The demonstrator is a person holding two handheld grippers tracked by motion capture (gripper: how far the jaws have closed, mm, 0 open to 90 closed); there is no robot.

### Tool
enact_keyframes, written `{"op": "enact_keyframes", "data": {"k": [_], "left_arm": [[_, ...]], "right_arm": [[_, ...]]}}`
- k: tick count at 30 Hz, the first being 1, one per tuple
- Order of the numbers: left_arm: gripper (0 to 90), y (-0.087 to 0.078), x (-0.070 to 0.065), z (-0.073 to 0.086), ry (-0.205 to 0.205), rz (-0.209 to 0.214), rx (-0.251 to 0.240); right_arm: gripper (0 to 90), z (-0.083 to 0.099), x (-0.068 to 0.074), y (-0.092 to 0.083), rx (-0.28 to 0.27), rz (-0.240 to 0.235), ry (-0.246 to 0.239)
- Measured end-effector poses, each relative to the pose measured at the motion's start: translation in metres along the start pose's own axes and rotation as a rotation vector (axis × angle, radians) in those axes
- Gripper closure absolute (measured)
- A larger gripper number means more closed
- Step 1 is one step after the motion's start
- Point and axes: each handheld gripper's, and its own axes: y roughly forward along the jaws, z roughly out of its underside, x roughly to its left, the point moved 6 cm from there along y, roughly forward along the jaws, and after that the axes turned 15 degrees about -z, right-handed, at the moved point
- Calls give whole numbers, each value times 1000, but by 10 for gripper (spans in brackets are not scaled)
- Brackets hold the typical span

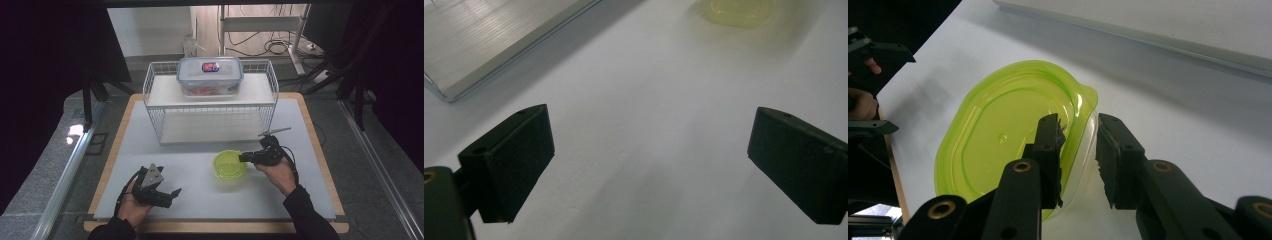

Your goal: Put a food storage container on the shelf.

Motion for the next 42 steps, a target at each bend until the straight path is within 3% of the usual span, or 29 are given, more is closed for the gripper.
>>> {"op": "enact_keyframes", "data": {"k": [4, 5, 7, 8, 16, 22, 24, 31, 32, 33, 36, 37, 42], "left_arm": [[46, 0, -1, 0, 4, -1, 1], [46, 0, -1, 0, 7, -3, 0], [47, 0, -1, 0, 10, -3, -1], [47, 0, -1, 0, 11, -4, 0], [49, 0, -1, 0, 16, -8, -4], [49, 0, -2, 0, 21, -9, -5], [49, 0, -2, -1, 21, -9, -6], [49, 0, -3, -1, 26, -9, -4], [49, 0, -3, -1, 28, -8, -3], [49, 0, -3, -1, 28, -8, -3], [49, 1, -3, 0, 30, -9, -1], [49, 1, -3, 0, 30, -9, -1], [49, 1, -3, 0, 33, -9, 0]], "right_arm": [[725, -2, 0, 2, 13, -15, 13], [753, -3, -2, 4, 16, -43, 39], [771, -3, -2, 5, 16, -57, 46], [795, -3, -1, 8, 12, -113, 70], [804, -3, 2, 7, 23, -89, 56], [814, -7, 7, 2, -3, -102, 47], [822, -10, 10, -4, -31, -129, 57], [817, -7, 7, -10, -26, -132, 61], [801, -5, 2, -12, 8, -69, 48], [796, -4, -1, -13, 19, -48, 47], [785, -2, -5, -14, 16, -46, 56], [729, -1, -10, -14, 20, -24, 56], [651, -5, -15, -10, 1, -29, 57]]}}
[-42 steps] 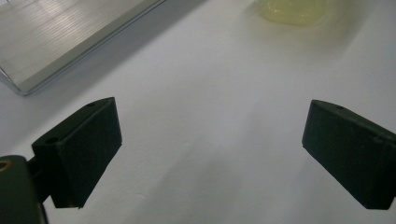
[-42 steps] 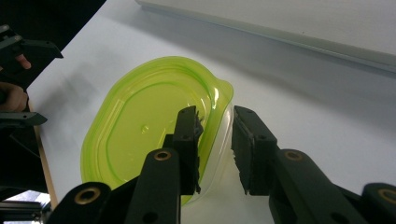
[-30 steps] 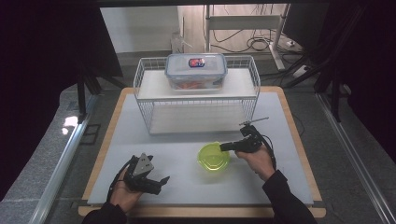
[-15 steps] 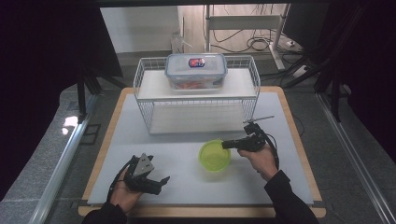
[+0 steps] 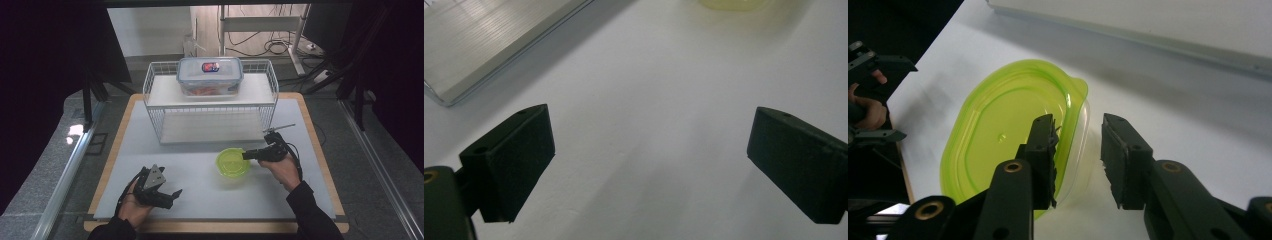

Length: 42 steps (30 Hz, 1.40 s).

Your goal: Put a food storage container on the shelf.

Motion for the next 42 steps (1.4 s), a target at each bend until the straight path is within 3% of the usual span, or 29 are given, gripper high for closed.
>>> {"op": "enact_keyframes", "data": {"k": [6, 7, 9, 16, 19, 24, 29, 42], "left_arm": [[49, 0, 0, 0, 3, -1, 1], [49, 0, 0, 0, 4, 0, 2], [49, 0, 0, 0, 6, 0, 2], [49, 0, -1, 0, 13, -3, 0], [50, 0, -1, 0, 13, -3, 0], [50, 0, -1, 0, 15, -4, 0], [50, 0, -1, -1, 13, -6, -2], [37, -4, 3, -4, -17, -7, -36]], "right_arm": [[674, -4, -3, 5, 1, -27, 17], [752, -3, -4, 5, -2, -68, 42], [787, -2, -3, 4, 3, -92, 61], [814, -2, 6, 3, 15, -116, 54], [823, -4, 9, 1, -10, -137, 54], [826, -7, 13, -4, -23, -110, 37], [827, -9, 15, -9, -47, -115, 34], [833, -32, 41, -33, -171, -200, -2]]}}
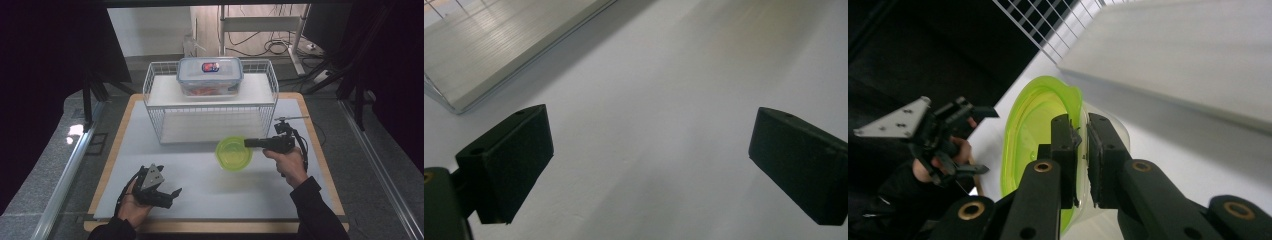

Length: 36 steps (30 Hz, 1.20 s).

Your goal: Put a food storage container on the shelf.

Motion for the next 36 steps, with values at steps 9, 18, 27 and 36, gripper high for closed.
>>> {"op": "enact_keyframes", "data": {"k": [9, 18, 27, 36], "left_arm": [[32, -1, 0, -1, -28, 20, -9], [32, -1, -1, -1, -21, 19, -4], [33, -1, 0, -1, -16, 18, -1], [33, 0, -1, -1, -18, 17, -6]], "right_arm": [[842, -21, 20, -5, -44, -26, -27], [842, -39, 35, -11, -89, -44, -60], [842, -59, 52, -16, -125, -65, -90], [842, -87, 70, -22, -169, -78, -102]]}}
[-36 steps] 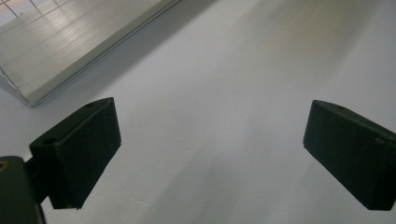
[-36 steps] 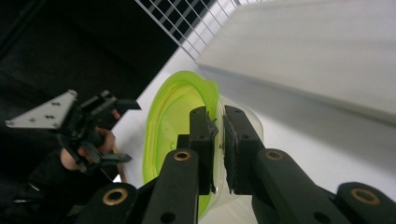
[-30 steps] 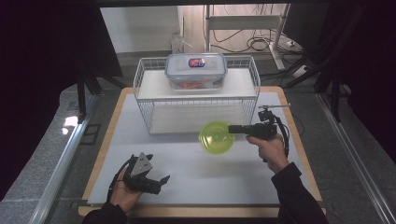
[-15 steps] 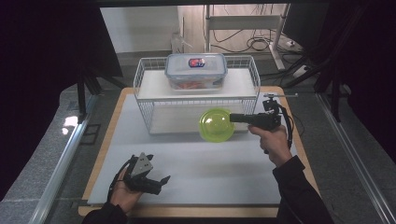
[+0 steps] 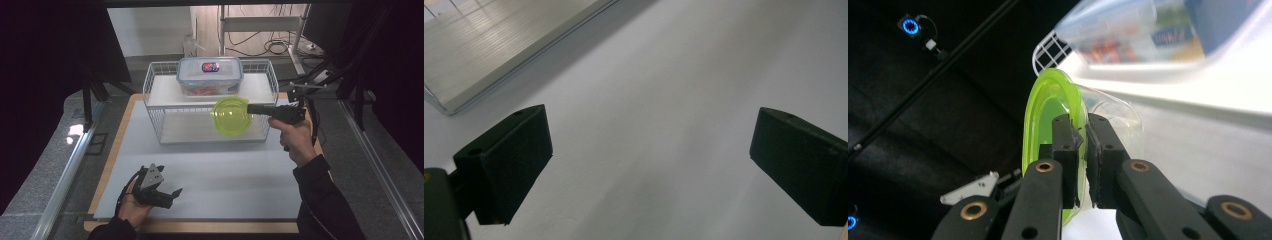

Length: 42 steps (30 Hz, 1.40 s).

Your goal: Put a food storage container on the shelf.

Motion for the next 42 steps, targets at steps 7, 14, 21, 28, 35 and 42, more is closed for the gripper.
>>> {"op": "enact_keyframes", "data": {"k": [7, 14, 21, 28, 35, 42], "left_arm": [[33, 0, 0, 0, -2, 4, 1], [34, 0, 0, 0, -1, 4, 3], [34, -1, 0, 0, -2, 4, -1], [35, -1, 0, 0, -5, 9, -4], [35, -2, 0, 0, -9, 12, -9], [35, -2, 0, -1, -7, 15, -13]], "right_arm": [[842, -35, 16, 2, -46, -6, -18], [842, -64, 24, 7, -82, 3, -25], [842, -88, 24, 13, -118, 35, -27], [841, -111, 13, 29, -152, 70, -13], [841, -126, 1, 52, -163, 99, 6], [840, -131, -14, 69, -165, 127, 42]]}}
